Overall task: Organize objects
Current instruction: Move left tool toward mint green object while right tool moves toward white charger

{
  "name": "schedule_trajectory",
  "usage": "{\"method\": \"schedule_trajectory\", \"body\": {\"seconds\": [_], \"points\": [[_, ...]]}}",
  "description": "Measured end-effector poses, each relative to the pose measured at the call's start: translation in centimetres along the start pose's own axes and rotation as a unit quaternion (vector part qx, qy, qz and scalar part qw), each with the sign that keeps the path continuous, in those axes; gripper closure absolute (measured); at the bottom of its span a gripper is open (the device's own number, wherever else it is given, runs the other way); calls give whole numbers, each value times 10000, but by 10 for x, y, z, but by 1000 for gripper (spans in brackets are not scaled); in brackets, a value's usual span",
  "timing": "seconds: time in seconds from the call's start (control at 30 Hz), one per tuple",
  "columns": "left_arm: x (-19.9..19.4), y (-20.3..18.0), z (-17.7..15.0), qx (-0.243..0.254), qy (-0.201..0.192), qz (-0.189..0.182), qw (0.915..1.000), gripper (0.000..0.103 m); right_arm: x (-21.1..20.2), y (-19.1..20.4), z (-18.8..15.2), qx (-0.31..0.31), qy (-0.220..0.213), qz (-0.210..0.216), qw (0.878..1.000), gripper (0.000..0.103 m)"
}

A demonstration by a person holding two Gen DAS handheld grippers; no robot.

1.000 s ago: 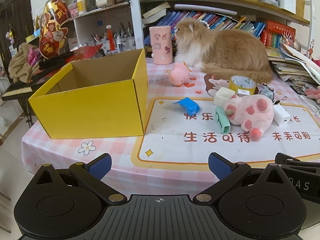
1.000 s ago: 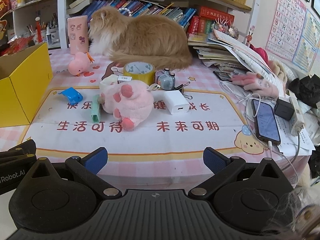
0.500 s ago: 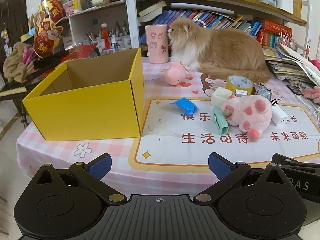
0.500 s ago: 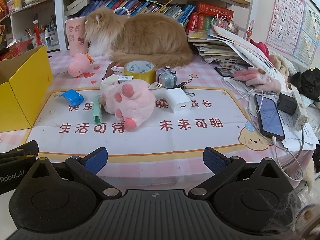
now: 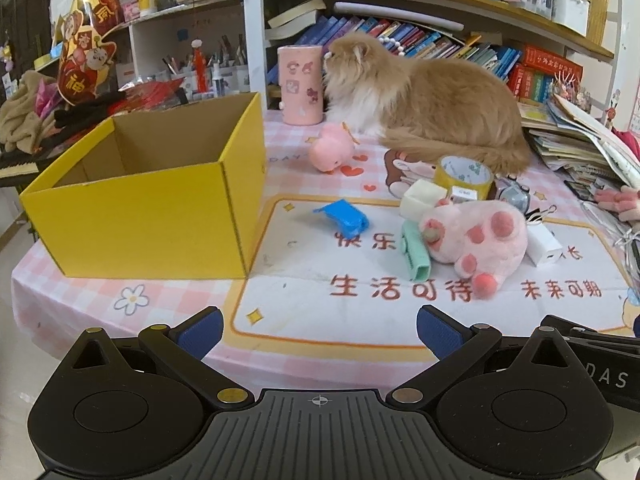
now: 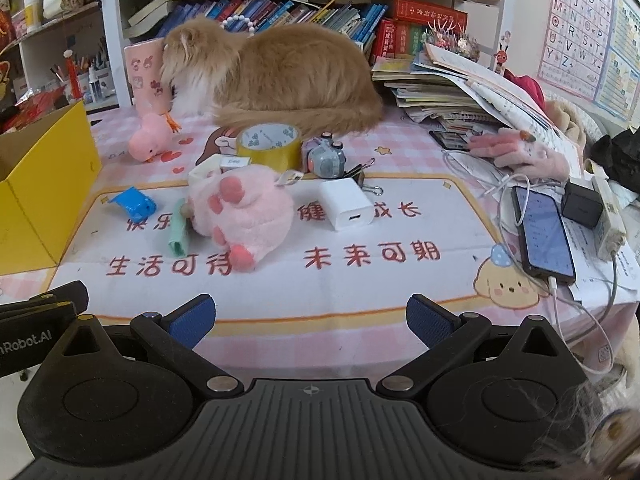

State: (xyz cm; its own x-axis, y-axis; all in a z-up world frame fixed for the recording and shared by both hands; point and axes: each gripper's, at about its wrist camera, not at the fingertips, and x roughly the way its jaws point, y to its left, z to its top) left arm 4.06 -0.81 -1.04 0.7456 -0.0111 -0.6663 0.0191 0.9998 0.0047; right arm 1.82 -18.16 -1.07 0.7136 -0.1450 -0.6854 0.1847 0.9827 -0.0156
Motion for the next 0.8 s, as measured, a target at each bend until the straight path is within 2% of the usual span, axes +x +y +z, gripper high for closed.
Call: {"method": "schedule_trajectory", "body": {"seconds": [0.2, 0.53, 0.7, 0.8], "points": [[5, -13, 7, -166, -41, -88, 9998, 0, 17, -17, 13, -26, 63, 277, 9996, 3], [26, -50, 20, -440, 3, 1, 9990, 2, 55, -53, 41, -176, 133, 593, 9980, 21], [42, -68, 27, -526, 110, -11, 9986, 11, 76, -70, 53, -281, 177, 779, 9964, 29], [55, -75, 30, -532, 285, 32, 9982, 26, 86, -76, 58, -369, 220, 919, 9948, 36]]}}
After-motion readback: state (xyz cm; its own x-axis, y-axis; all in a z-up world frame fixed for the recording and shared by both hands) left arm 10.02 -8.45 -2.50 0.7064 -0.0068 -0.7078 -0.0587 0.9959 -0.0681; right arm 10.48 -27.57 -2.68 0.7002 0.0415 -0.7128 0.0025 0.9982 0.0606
